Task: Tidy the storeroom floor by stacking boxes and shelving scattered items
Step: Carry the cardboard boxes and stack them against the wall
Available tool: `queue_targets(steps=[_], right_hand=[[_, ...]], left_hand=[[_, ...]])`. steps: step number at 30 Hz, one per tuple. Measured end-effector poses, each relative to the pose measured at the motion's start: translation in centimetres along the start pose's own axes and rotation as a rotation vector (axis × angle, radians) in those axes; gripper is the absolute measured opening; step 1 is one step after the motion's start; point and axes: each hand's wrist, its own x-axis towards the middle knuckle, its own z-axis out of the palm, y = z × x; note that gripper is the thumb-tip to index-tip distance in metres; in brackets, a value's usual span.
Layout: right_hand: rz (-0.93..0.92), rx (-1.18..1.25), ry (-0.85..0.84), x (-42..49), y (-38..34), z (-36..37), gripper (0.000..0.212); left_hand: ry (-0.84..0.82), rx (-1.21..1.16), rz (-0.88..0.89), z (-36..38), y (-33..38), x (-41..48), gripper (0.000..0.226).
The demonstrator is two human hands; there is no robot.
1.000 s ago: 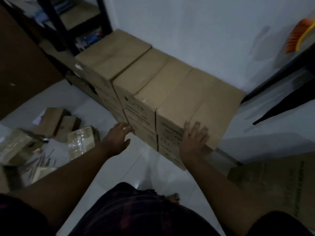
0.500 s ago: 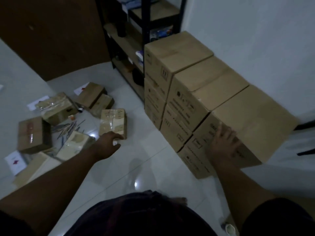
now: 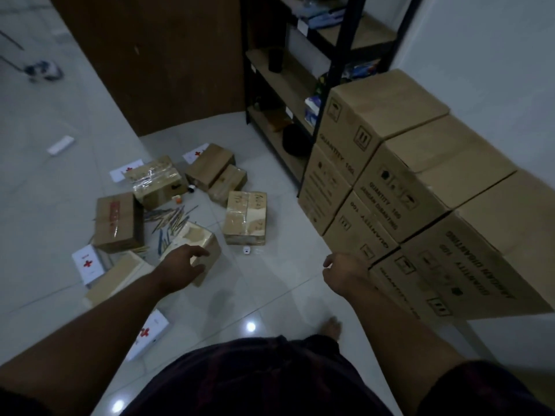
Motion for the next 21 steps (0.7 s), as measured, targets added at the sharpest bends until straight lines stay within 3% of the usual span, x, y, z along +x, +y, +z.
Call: queue_targets(steps=[11, 21], right_hand=[[-0.061, 0.048, -0.102, 6.2, -1.8, 0.8, 0.02], [-0.169, 0.02, -0.184, 17.0, -10.1, 0.5, 0.03]], left_hand=[[-0.013, -0.106, -0.1, -1.4, -2.6, 2.8, 0.06], [0.044, -0.179, -0.34, -5.9, -5.3, 7.1, 0.069]])
